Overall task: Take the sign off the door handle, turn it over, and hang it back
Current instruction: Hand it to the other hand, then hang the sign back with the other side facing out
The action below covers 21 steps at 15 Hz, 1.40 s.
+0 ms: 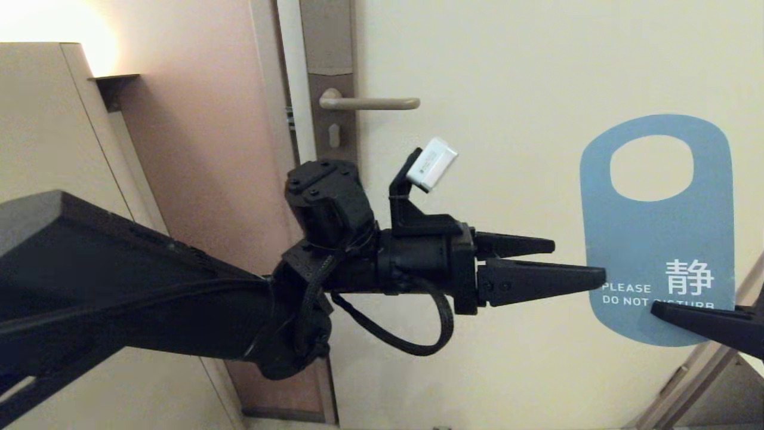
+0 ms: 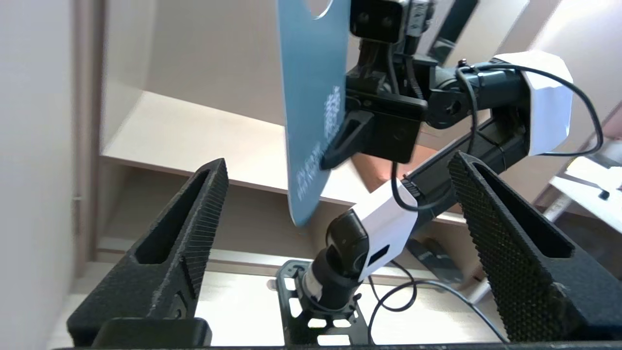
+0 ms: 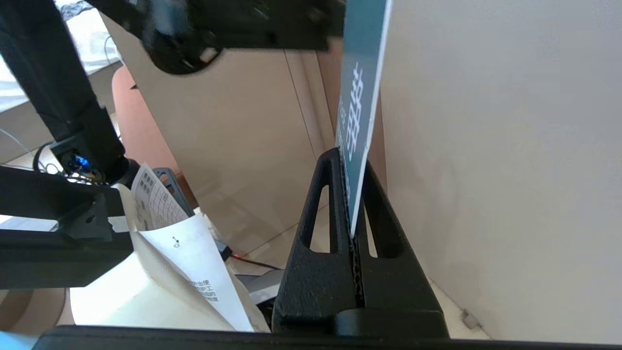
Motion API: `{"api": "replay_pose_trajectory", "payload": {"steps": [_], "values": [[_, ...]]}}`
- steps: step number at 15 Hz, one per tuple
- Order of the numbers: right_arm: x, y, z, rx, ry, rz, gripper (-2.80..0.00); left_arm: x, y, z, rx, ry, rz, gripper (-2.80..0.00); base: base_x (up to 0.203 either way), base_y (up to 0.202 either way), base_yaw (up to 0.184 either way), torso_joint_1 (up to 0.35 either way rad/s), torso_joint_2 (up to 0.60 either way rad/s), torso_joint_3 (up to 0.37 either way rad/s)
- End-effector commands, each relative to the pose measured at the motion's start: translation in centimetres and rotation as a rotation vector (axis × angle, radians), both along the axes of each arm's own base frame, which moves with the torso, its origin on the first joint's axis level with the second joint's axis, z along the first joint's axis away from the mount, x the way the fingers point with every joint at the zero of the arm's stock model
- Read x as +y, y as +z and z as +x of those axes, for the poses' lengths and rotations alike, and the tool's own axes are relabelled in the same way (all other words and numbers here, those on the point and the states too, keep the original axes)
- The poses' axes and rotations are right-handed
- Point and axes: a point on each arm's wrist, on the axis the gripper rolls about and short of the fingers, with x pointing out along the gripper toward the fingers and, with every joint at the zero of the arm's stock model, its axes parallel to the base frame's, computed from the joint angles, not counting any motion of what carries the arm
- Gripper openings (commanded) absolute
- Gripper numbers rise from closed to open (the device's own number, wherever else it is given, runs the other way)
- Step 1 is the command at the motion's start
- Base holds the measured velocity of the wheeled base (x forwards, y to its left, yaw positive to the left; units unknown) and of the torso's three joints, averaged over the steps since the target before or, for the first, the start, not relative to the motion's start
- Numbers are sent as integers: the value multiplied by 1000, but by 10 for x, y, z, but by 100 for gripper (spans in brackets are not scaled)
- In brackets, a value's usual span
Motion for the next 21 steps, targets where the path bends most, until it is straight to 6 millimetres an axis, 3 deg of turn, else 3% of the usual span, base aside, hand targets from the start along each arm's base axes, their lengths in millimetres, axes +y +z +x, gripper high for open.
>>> {"api": "replay_pose_trajectory", "payload": {"steps": [1,5,9,14,17,21], "values": [[0,0,0,-1,4,1,-280,23,16,-9,-34,24,-23,0,0,0,0,0,0,0],[0,-3,-2,3,1,1,-280,70,13,-22,-140,152,15,0,0,0,0,0,0,0],[0,-6,-3,-20,-20,-4,-280,114,6,-37,-249,520,212,0,0,0,0,0,0,0],[-2,-15,-11,-52,-64,-9,-280,208,-16,-50,-304,974,475,0,0,0,0,0,0,0],[-2,-16,-11,-50,-89,-14,-280,256,-37,-82,-249,1182,547,0,0,0,0,0,0,0],[-3,-16,-10,-55,-130,-23,-280,285,-63,-111,-182,1451,635,0,0,0,0,0,0,0]]}}
